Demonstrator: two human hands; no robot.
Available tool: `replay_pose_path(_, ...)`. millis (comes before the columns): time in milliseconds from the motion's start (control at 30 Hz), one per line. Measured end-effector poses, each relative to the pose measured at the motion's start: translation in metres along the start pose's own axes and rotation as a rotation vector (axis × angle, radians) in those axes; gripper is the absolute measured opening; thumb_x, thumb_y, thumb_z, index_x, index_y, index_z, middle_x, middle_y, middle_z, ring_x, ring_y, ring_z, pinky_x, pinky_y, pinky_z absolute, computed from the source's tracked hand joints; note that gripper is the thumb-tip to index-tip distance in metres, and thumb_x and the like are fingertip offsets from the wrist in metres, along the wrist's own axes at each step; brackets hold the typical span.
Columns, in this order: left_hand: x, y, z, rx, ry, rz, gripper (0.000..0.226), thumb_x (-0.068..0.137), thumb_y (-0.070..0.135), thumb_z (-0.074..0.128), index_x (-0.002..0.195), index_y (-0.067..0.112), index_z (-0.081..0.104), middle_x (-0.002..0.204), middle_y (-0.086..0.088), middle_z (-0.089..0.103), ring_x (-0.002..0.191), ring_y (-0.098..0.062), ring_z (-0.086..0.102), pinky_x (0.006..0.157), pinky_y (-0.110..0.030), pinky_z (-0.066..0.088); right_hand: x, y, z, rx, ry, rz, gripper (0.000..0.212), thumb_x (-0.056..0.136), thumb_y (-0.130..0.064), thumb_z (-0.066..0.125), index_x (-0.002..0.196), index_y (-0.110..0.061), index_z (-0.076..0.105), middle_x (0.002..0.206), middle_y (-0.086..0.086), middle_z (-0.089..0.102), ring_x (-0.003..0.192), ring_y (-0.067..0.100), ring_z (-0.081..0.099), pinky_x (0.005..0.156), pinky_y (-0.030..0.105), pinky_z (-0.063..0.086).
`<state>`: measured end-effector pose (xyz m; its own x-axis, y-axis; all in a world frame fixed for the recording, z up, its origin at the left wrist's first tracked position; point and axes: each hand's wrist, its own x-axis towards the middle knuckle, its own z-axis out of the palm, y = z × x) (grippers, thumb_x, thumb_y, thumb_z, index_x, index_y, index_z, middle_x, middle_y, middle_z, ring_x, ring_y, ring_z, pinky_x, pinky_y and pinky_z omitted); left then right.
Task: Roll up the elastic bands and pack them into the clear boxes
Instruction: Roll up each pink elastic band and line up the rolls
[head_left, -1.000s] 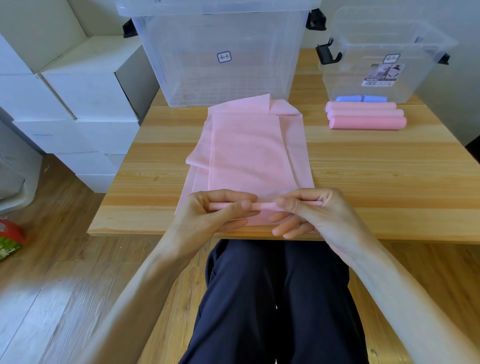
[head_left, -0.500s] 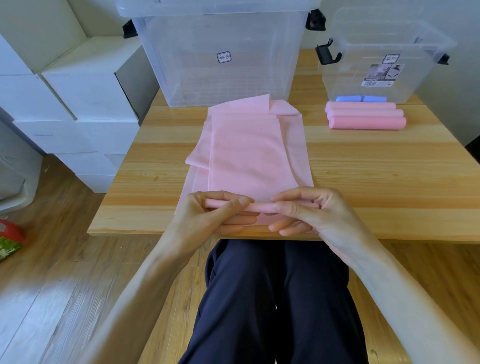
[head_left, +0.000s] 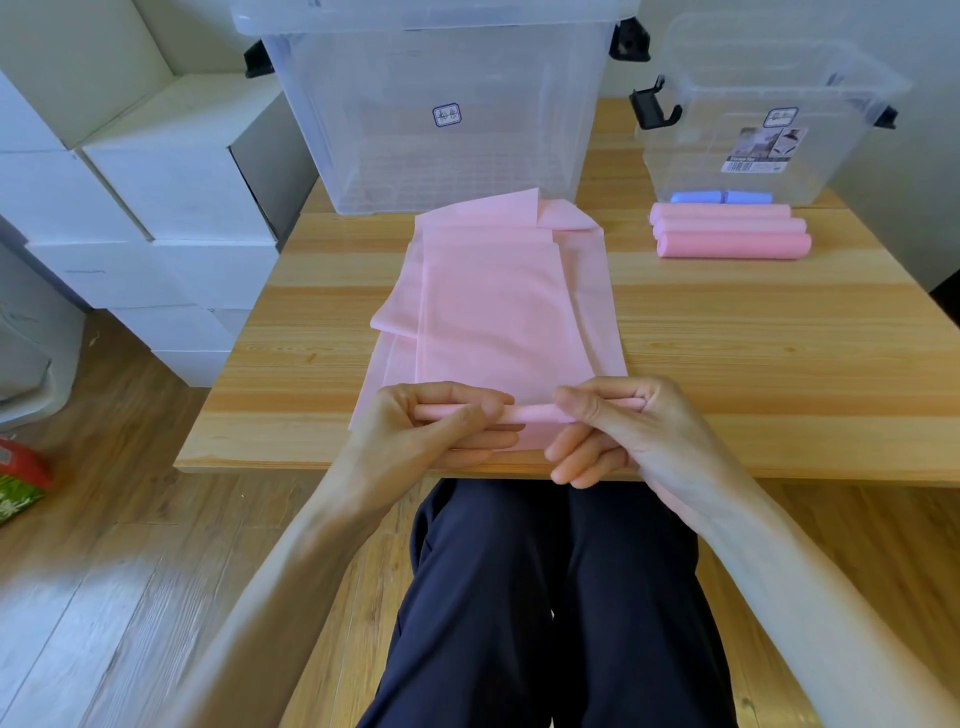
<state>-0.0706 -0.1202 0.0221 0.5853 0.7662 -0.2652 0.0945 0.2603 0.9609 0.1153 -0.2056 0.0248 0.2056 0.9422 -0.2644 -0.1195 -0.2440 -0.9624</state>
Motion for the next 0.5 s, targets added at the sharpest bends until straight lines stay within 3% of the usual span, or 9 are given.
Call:
replay_pose_path(100,0.0000,0.0005,0.0005,0.013,0.004,-0.005,0.031,0.079,0.030,0.067,0.101,0.011,0.076,0.093,-0.010,0.078,0.093,-0.018,0.075,0.078,-0.024,0.060,-0.0010,0.0004,-0.0004,-0.013,-0.034,-0.014,0.028,0.073,-0.025,0.076,0.097,-0.010,0.076,0.085,0.014,0.077,0.072,0.027,0.075,0.058,0.024,0.059)
replay_pose_path(300,0.0007,-0.0002,0.0011,-0.028,0.026,0.013,0.027,0.080,0.026,0.067,0.099,0.010,0.076,0.094,-0.010,0.078,0.092,-0.019,0.075,0.075,-0.019,0.058,-0.0007,0.0014,0.0003,-0.028,-0.009,-0.017,0.031,0.079,-0.031,0.072,0.096,-0.005,0.077,0.086,0.014,0.077,0.072,0.029,0.075,0.058,0.024,0.059)
replay_pose_path(500,-0.0003,0.0001,-0.0021,-0.053,-0.008,-0.016,0.029,0.077,0.026,0.068,0.101,0.011,0.076,0.096,-0.011,0.077,0.094,-0.019,0.075,0.077,-0.020,0.058,-0.0004,0.0025,0.0004,-0.012,-0.018,-0.047,0.024,0.081,-0.021,0.072,0.101,-0.008,0.075,0.092,0.011,0.077,0.077,0.028,0.076,0.062,0.024,0.060)
